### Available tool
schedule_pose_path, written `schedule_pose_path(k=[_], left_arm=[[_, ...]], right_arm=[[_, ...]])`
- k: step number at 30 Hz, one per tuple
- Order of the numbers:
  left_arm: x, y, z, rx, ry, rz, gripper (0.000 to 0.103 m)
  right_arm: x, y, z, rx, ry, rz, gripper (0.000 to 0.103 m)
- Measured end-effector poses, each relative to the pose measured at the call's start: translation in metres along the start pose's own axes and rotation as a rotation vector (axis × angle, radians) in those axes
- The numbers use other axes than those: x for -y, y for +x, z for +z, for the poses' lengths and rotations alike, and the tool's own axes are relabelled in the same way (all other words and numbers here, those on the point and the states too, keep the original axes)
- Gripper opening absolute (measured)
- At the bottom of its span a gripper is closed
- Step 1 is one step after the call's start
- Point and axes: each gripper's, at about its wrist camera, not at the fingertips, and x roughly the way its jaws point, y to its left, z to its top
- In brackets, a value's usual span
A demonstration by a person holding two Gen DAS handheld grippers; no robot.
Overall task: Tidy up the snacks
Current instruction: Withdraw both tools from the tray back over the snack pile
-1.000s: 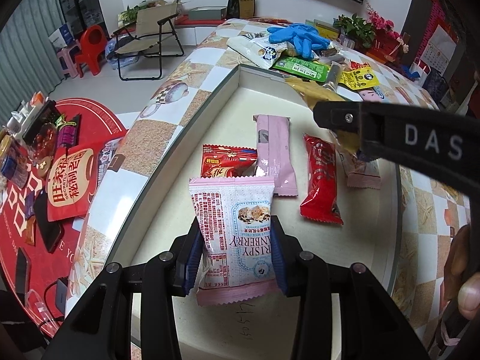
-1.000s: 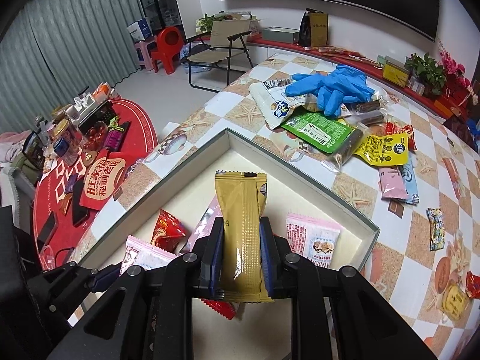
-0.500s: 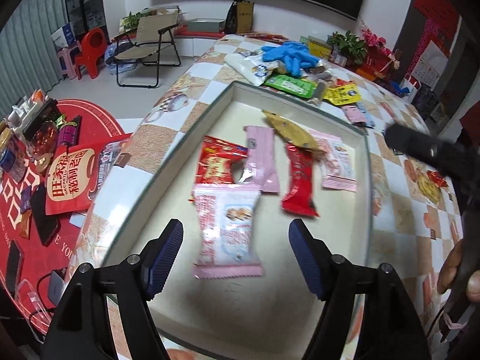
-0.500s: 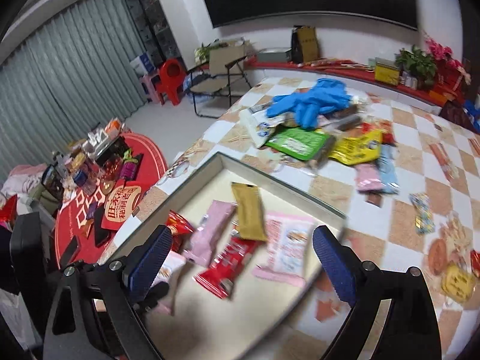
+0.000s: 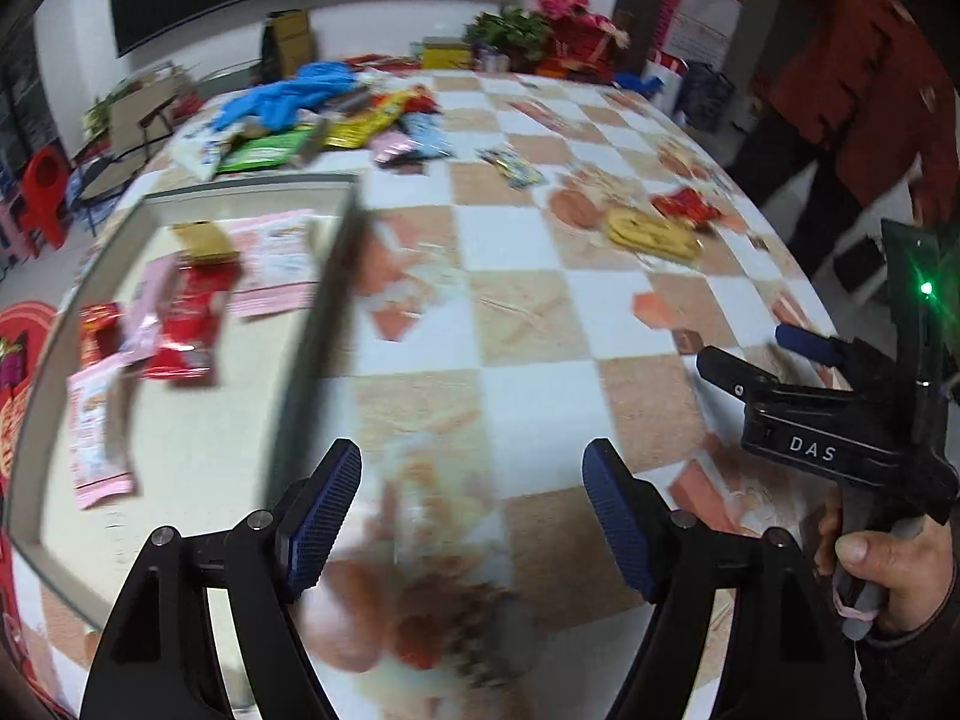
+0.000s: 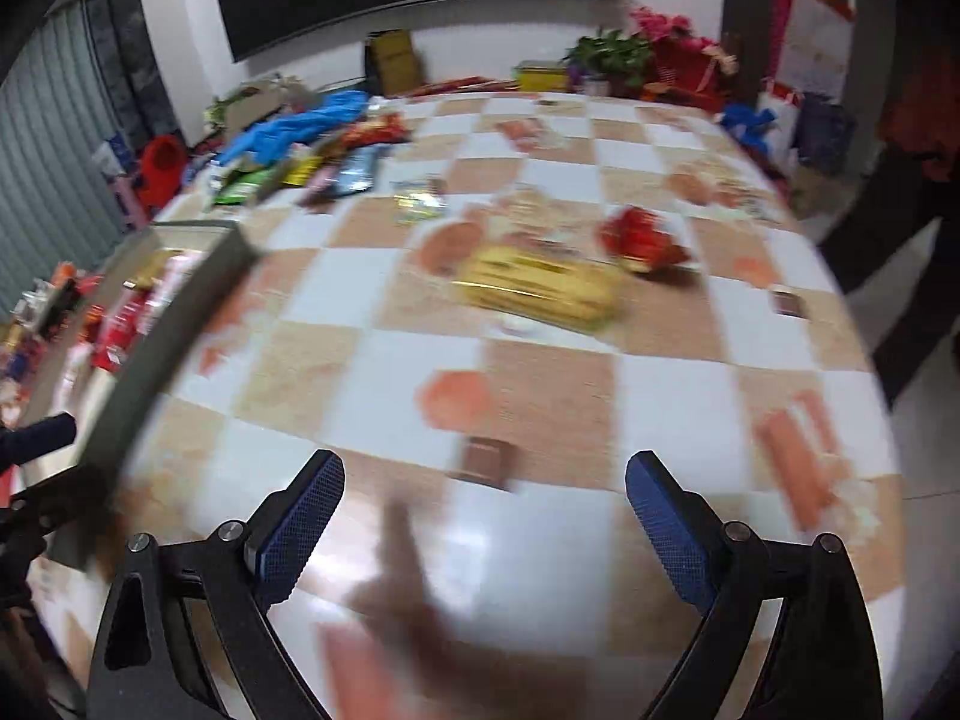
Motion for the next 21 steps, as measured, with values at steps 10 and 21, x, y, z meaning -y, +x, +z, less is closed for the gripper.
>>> schedule_pose_path(k=[10, 21], left_arm=[[0.045, 0.053, 0.027, -0.094, 0.009, -0.035, 0.08], [0.081, 0.091, 0.089, -0.179, -0.129, -0.107, 0.082]], right_arm=[[0.06, 0.011, -0.017, -0.026, 0.002, -0.075, 0.103], [0.07, 0.006, -0.026, -0.002, -0.033, -0.051, 0.103]])
